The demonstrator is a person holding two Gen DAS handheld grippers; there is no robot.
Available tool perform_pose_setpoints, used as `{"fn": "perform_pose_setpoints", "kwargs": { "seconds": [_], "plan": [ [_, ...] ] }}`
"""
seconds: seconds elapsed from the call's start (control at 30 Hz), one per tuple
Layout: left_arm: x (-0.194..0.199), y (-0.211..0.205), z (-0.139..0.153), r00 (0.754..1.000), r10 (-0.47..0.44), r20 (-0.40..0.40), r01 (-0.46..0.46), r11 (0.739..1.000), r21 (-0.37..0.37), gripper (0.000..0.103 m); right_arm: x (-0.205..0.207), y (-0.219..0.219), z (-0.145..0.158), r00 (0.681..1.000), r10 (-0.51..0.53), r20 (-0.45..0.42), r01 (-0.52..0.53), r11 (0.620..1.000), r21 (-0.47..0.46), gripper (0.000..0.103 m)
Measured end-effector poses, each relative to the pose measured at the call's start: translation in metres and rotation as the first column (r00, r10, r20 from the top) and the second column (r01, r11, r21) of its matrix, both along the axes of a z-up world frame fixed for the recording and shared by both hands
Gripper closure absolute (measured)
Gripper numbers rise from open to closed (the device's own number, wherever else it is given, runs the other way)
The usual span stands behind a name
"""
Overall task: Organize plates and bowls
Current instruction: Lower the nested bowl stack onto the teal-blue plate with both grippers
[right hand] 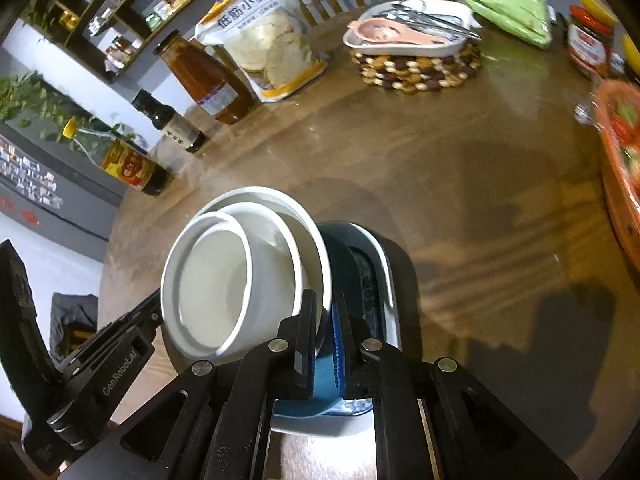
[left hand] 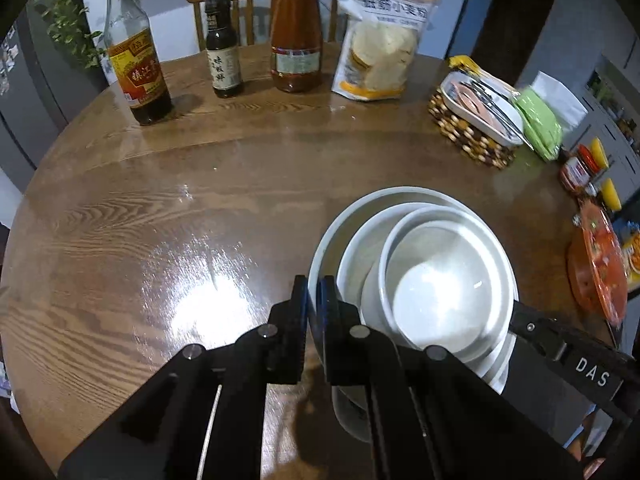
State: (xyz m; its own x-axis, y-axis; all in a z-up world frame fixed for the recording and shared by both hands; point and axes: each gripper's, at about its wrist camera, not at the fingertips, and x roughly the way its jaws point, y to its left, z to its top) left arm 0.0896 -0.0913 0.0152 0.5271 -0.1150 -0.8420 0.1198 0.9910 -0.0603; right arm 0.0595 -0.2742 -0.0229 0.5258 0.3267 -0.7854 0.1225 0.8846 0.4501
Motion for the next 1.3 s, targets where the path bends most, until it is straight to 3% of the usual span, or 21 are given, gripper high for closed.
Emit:
{"fn": "perform_pose_setpoints", "kwargs": {
  "seconds": [0.13, 0.37, 0.5, 0.67, 0.93, 1.23, 1.3],
  "plan": [
    [0.015, 0.001, 0.003, 0.999, 0.029, 0.028, -0.030, 0.999, 0.030, 0.100, 0.020, 0.005, 0.000, 1.000, 0.014, 0.016, -0.014, 1.000, 0.003, 0.091],
    [0.033, 0.011, 0.002, 0.998, 0.062, 0.022, -0.062, 0.998, 0.012, 0.100, 0.039, 0.013, 0.006, 0.999, 0.035, 0.033, -0.034, 0.999, -0.035, 0.091],
    [0.032, 0.013, 0.001, 0.997, 0.072, 0.014, -0.072, 0.997, 0.011, 0.094, 0.039, 0.012, 0.007, 0.999, 0.031, 0.033, -0.029, 0.997, -0.067, 0.090],
    [0.031, 0.014, 0.002, 0.996, 0.091, 0.024, -0.091, 0.995, 0.038, 0.083, 0.037, 0.017, 0.009, 0.999, 0.032, 0.032, -0.027, 0.988, -0.151, 0.083],
    [0.031, 0.025, 0.001, 0.992, 0.126, 0.016, -0.127, 0.991, 0.044, 0.051, 0.036, 0.019, 0.013, 0.999, 0.021, 0.035, -0.013, 0.973, -0.230, 0.080],
    [0.026, 0.029, 0.000, 0.992, 0.126, 0.011, -0.127, 0.991, 0.050, 0.042, 0.032, 0.019, 0.018, 0.998, 0.015, 0.053, -0.002, 0.970, -0.241, 0.080],
    [0.024, 0.031, 0.005, 0.989, 0.140, 0.045, -0.142, 0.988, 0.064, 0.037, 0.030, 0.019, 0.023, 0.997, 0.018, 0.075, 0.001, 0.971, -0.238, 0.074]
  ]
}}
